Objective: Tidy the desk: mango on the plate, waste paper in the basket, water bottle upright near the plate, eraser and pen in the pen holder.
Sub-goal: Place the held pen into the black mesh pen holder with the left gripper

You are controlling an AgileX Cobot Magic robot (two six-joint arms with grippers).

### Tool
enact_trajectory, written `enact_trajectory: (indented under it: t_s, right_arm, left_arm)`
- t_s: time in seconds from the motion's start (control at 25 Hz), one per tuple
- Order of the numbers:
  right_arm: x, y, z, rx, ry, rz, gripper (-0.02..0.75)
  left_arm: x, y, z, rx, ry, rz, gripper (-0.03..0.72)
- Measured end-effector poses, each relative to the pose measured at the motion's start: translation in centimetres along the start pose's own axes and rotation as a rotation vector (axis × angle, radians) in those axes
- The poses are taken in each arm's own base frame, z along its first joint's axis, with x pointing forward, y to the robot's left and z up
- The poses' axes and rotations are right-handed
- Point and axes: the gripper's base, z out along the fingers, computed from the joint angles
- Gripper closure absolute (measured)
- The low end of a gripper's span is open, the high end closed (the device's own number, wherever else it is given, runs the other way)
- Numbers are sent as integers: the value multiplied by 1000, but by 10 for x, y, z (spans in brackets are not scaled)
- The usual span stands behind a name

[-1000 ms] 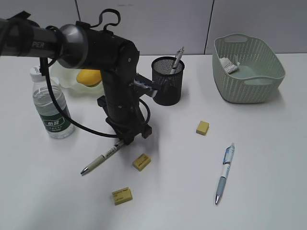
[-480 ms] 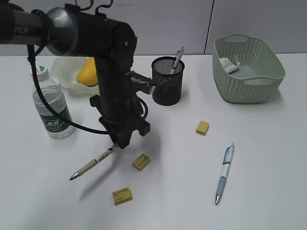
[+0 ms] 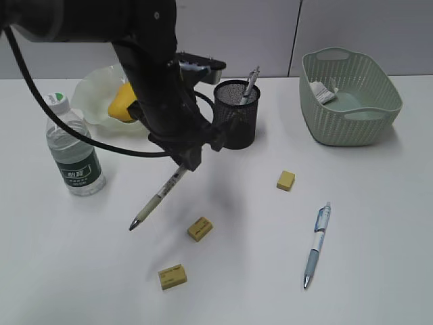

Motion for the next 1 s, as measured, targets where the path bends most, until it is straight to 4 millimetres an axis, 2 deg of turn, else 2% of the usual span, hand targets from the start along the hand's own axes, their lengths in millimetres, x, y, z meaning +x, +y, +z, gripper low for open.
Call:
enact_trajectory:
  t_s: [0.24, 0.52, 0.84, 1.0]
  right_arm:
    - [0, 0, 0, 0, 0, 0, 332]
    - [0, 0, 0, 0, 0, 0, 332]
    - [0, 0, 0, 0, 0, 0, 332]
    - [0, 0, 0, 0, 0, 0, 332]
  left_arm:
    - [-6, -2, -37, 17, -241, -26, 543]
    - [-26, -5, -78, 41, -599, -25, 543]
    - [-54, -5, -100, 64, -1020, -27, 543]
    - [-68, -2, -97, 70, -1202, -41, 543]
